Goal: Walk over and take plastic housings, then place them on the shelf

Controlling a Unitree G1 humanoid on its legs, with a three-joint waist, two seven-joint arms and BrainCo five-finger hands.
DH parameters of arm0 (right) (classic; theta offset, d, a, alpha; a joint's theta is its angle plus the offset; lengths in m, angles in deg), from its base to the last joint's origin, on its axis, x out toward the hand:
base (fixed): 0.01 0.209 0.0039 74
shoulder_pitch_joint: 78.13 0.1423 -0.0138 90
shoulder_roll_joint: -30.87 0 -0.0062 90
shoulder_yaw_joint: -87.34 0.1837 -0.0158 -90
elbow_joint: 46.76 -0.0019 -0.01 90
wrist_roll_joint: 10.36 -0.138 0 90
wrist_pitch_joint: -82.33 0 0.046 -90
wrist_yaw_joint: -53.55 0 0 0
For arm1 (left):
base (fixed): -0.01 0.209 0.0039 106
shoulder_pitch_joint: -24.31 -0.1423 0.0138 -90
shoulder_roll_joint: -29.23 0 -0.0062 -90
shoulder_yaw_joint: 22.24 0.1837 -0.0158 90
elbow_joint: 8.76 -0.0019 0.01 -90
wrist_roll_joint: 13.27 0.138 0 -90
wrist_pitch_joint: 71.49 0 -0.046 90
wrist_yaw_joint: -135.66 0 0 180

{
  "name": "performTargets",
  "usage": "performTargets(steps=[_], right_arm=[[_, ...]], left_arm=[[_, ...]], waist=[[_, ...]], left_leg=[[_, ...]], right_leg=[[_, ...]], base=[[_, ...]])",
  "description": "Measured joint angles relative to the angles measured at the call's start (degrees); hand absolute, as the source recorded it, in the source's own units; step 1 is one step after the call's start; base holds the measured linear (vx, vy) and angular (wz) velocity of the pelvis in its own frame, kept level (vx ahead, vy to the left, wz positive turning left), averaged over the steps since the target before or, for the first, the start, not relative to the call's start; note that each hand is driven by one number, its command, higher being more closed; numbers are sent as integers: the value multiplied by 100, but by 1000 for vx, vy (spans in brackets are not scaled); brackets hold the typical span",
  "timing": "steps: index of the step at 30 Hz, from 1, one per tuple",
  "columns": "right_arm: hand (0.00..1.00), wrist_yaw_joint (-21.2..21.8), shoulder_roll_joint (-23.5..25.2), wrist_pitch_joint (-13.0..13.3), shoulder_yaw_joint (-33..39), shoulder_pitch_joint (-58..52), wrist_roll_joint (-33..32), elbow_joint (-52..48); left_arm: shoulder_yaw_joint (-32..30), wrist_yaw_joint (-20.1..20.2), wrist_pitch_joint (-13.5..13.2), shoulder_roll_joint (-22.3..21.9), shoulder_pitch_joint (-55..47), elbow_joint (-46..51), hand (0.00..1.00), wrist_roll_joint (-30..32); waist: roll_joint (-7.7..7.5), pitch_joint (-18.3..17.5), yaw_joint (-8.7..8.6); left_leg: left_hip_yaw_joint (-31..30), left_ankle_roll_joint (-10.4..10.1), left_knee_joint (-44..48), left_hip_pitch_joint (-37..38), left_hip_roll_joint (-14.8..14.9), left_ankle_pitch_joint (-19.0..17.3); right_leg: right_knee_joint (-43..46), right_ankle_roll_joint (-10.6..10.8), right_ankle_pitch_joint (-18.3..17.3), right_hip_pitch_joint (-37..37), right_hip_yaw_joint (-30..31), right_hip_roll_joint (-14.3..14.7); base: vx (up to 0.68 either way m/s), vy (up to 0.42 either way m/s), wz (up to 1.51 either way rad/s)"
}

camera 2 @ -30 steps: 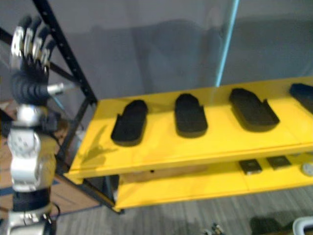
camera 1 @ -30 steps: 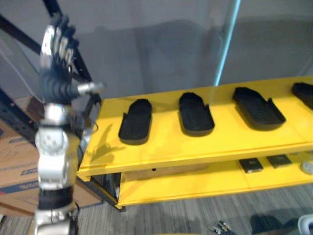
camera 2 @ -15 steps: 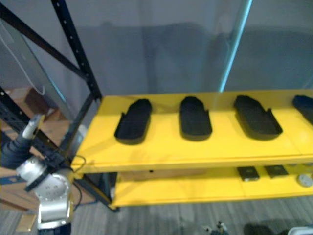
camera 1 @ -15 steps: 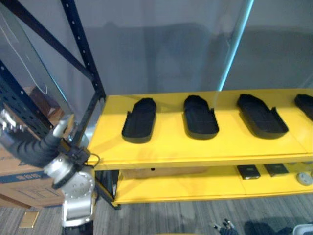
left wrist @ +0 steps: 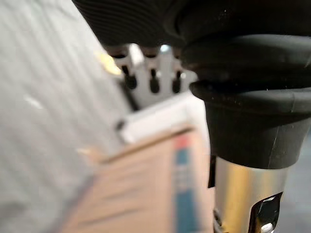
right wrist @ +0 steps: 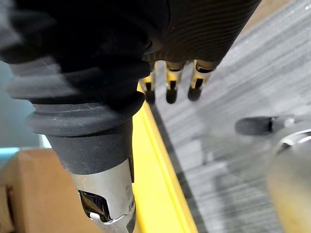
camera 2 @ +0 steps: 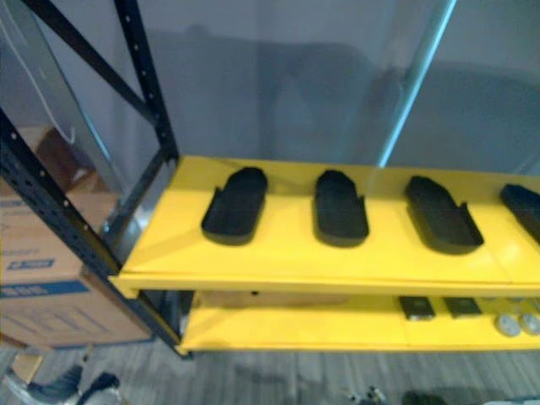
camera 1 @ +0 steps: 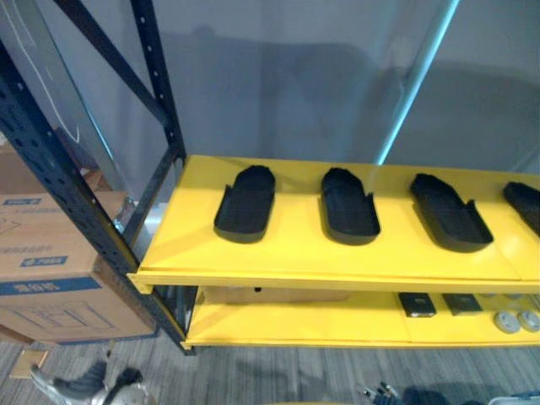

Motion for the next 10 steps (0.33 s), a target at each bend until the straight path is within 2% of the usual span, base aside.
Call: performTargets(steps=[1,3,4,5,6,8,9,10], right_arm=[[0,-3,0,-2,37,0,0,0],[0,-3,-6,-12,188,11,6,0],[0,0,-7,-16,215,14,9,0],[0,2,-10,-44,249,12,22,0],[0,1,-12,-81,272,11,24,0],[0,13,-12,-118,407,-6,163,1],[0,23,-13,-118,438,-6,212,1],[0,47,-19,-128,474,-5,253,1]], left_arm=[[-91,262,71,-5,-3,-197,0,-187],[-230,1347,373,-33,-41,-714,0,-816],[-232,1622,515,-48,-74,-743,0,-949],[-239,2239,868,-48,-143,-814,0,-1162],[-238,2566,1009,-45,-160,-903,0,-1225],[-140,3686,1540,-41,-176,-1123,0,-1412],[-86,3953,1666,-33,-167,-1166,0,-1477],[50,4461,1824,-34,-165,-1196,0,-1616]], waist=[[26,-1,-6],[111,60,-17],[111,70,-16],[136,88,-15],[139,88,-16],[172,110,-24],[182,117,-28],[202,153,-27]], left_leg=[[4,1,0,9,1,-3],[5,0,0,12,11,-4],[8,0,0,12,15,-3],[14,-1,0,11,22,-3],[18,-1,0,13,24,-3],[54,-1,0,24,25,-4],[72,-2,0,33,25,-4],[153,-8,0,86,33,-11]], right_leg=[[0,8,-6,8,3,-1],[0,14,-10,10,3,6],[1,14,-10,9,4,9],[1,14,-10,6,7,15],[1,14,-10,5,10,15],[1,14,-10,-1,39,14],[1,15,-9,-2,52,14],[2,18,-7,2,111,18]], base=[[0,0,0],[0,0,0],[0,0,0],[0,0,0],[0,0,0],[-4,12,-6],[-5,16,-15],[-3,11,-12]])
